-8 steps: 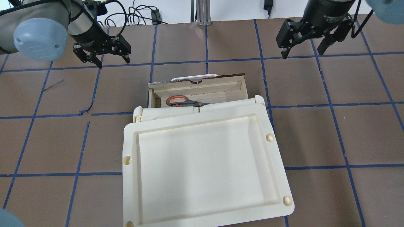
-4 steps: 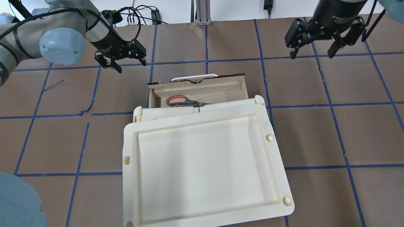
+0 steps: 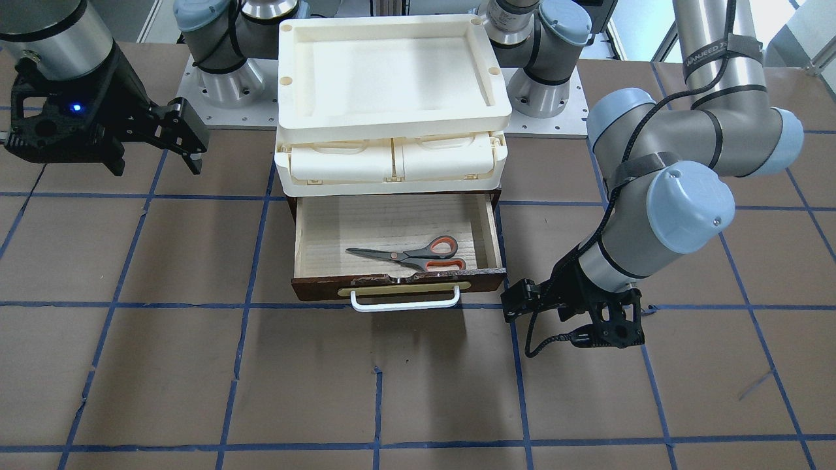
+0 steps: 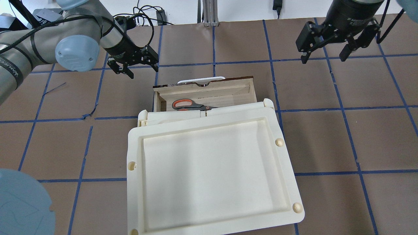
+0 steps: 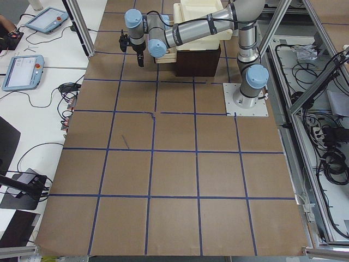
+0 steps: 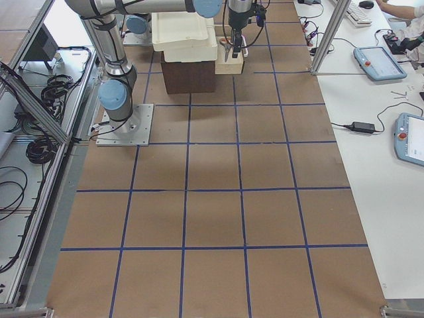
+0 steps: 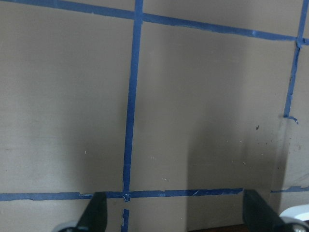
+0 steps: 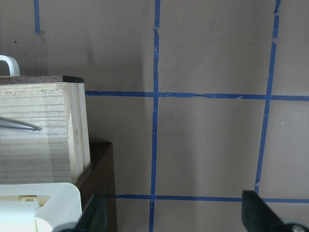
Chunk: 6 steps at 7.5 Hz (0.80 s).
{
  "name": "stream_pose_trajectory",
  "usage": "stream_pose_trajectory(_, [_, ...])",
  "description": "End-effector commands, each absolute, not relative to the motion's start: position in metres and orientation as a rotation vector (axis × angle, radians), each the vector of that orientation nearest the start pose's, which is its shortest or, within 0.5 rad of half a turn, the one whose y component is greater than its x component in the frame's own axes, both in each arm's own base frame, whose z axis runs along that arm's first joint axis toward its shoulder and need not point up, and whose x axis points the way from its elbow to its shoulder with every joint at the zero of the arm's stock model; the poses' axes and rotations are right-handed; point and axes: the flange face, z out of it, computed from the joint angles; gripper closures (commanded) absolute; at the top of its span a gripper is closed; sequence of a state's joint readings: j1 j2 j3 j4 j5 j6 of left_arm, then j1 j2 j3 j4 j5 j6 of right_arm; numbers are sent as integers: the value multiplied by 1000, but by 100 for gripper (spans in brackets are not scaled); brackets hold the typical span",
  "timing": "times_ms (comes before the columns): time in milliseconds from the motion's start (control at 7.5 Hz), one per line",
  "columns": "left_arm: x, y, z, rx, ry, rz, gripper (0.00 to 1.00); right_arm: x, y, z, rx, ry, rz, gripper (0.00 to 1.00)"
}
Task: Put scissors in drawer and close it
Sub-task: 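Move the left gripper above the drawer front near its handle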
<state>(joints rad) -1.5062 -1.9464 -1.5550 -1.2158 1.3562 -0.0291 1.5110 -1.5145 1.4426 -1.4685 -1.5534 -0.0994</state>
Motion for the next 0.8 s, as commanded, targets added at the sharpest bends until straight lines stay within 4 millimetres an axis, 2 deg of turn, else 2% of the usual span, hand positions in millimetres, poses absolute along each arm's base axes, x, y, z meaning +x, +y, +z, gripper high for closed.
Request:
stream_pose_trajectory(0, [-115, -627, 315, -161, 3353, 35, 0, 100, -519, 507, -88, 3118, 49, 0])
stream_pose_trajectory(267, [-118, -622, 308, -190, 3350, 67, 0, 98, -513, 514, -60, 3130, 30, 0])
stream_pose_trajectory(400, [-125, -619, 312, -225, 3362, 78, 0, 107, -512, 516, -81, 3116, 7, 0])
stream_pose_trajectory(533, [-132, -614, 310, -260, 3365, 134, 0, 104, -516, 498, -74, 3120, 76, 0])
stream_pose_trajectory(667, [-137, -613, 311, -284, 3363, 144, 0, 103, -510, 486, -67, 3125, 111, 0])
